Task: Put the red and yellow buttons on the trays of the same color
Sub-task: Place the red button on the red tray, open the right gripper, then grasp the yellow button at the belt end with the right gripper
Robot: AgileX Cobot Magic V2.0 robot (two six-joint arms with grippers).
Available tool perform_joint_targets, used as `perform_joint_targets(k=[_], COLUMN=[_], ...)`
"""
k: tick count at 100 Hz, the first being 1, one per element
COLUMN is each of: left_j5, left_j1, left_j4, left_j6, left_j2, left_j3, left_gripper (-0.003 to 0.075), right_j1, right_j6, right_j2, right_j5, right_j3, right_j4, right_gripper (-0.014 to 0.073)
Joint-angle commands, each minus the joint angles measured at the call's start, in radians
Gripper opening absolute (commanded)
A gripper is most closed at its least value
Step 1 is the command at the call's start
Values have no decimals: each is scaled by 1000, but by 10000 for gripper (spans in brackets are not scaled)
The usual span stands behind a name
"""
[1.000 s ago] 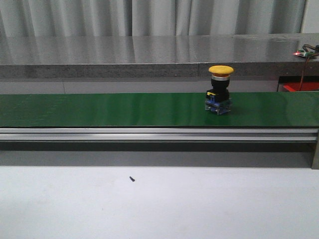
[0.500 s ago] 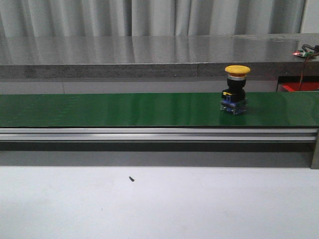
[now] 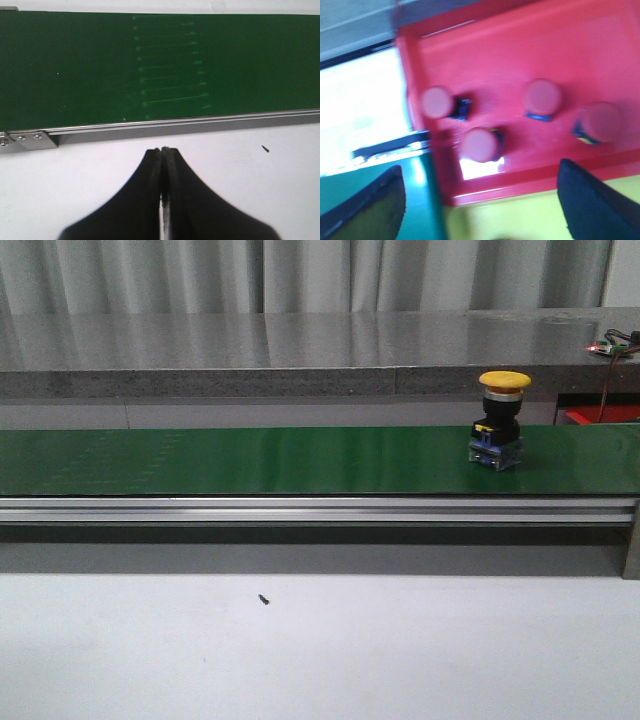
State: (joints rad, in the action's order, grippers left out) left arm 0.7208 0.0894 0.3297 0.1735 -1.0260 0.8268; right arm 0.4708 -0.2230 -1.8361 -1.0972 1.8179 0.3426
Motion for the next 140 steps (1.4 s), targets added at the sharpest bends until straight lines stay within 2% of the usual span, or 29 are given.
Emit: perform_joint_targets(k=[1, 35, 62, 79, 100, 140], left_j5=[-54, -58, -58, -58, -58, -56], left_j1=[11, 11, 11, 11, 11, 11], left_j4=[24, 24, 24, 24, 24, 26], left_j6=[-1, -1, -1, -1, -1, -1], left_j2=[16, 16, 16, 16, 16, 16], left_j3=[25, 25, 25, 25, 25, 25], left_gripper=[-20, -20, -20, -20, -20, -20], right_j1=[-47, -246, -392, -459, -487, -486], right_j6=[-26, -30, -30, -30, -30, -30], right_j2=[109, 289, 305, 305, 292, 143], right_j5=[47, 143, -16, -28, 29, 57], right_j3=[-20, -215, -223, -272, -324, -323], right_j4=[9, -39, -61, -61, -63, -109], right_gripper=[613, 613, 613, 613, 613, 613])
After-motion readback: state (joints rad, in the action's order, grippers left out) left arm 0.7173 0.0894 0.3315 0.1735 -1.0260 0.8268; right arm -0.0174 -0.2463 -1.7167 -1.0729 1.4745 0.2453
